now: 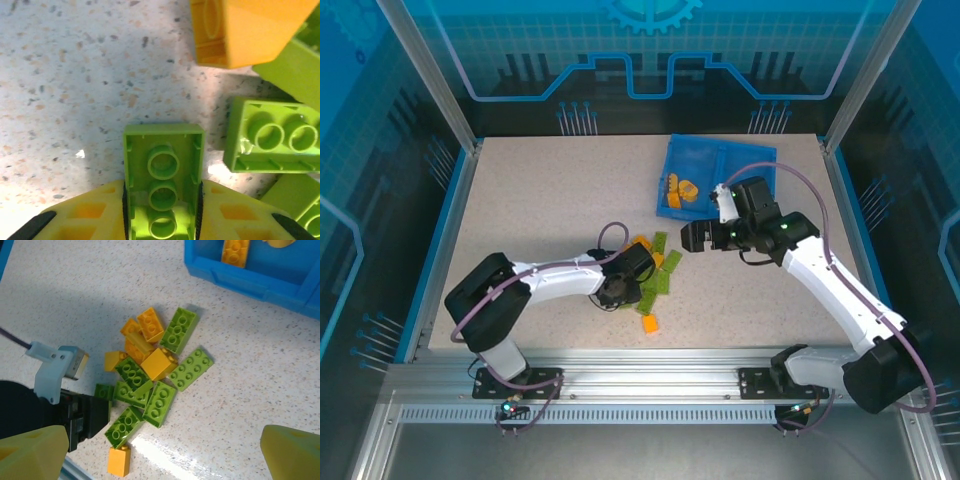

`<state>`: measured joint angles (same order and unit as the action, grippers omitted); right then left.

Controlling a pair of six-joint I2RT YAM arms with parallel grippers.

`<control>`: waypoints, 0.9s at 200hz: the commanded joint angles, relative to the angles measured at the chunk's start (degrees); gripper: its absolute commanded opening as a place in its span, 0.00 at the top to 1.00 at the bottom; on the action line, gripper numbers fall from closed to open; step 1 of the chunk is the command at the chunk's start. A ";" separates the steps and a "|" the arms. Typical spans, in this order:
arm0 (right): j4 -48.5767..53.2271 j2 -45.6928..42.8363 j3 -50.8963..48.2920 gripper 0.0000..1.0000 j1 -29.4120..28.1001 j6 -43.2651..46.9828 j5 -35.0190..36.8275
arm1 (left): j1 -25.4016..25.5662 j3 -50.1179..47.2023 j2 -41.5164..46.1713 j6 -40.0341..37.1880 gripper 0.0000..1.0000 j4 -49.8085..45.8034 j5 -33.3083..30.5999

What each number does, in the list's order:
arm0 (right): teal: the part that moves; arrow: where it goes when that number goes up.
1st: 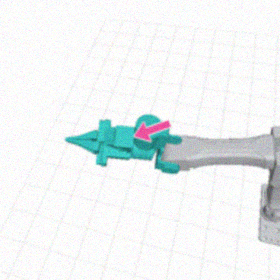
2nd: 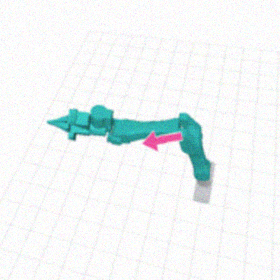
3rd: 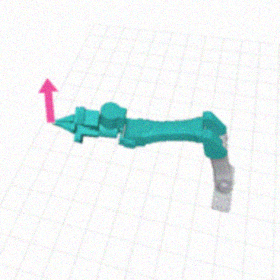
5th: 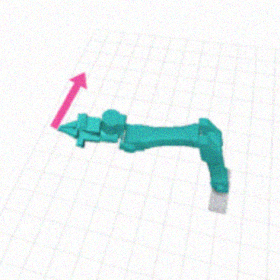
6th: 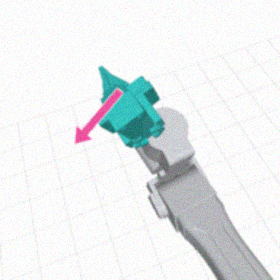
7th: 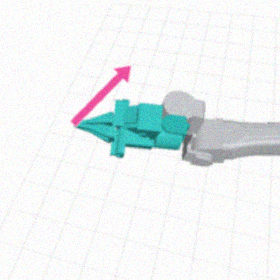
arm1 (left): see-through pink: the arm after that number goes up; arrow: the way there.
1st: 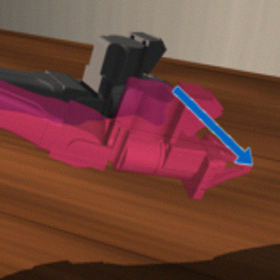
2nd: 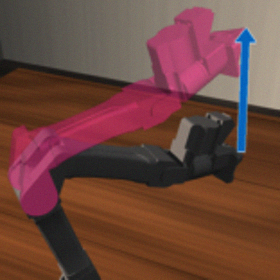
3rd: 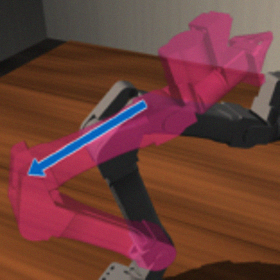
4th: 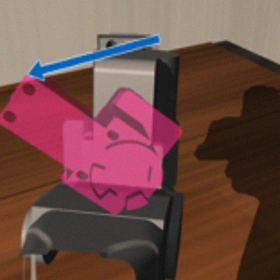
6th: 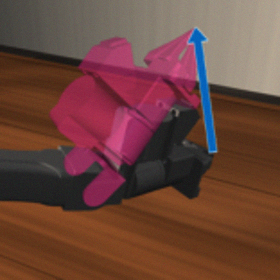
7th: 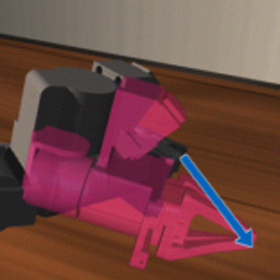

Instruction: Sort the legos into containers by color

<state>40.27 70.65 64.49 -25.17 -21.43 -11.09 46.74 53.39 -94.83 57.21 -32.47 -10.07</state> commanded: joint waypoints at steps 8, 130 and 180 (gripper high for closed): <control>1.48 0.41 2.67 0.00 -1.15 1.77 -6.39 | -0.38 1.92 5.97 -3.02 0.67 -5.69 -1.35; -4.16 -26.63 -7.06 0.00 -0.41 -10.44 29.53 | 0.89 65.34 -28.44 -32.08 0.68 8.71 -3.36; -2.00 -31.06 -10.19 0.00 -0.26 -11.94 30.69 | 0.85 90.89 -48.63 -43.34 0.65 13.80 -5.45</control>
<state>36.82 40.84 55.83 -25.71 -31.31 16.53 47.42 136.70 -138.34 22.09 -22.37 -13.17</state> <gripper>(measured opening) 0.997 0.337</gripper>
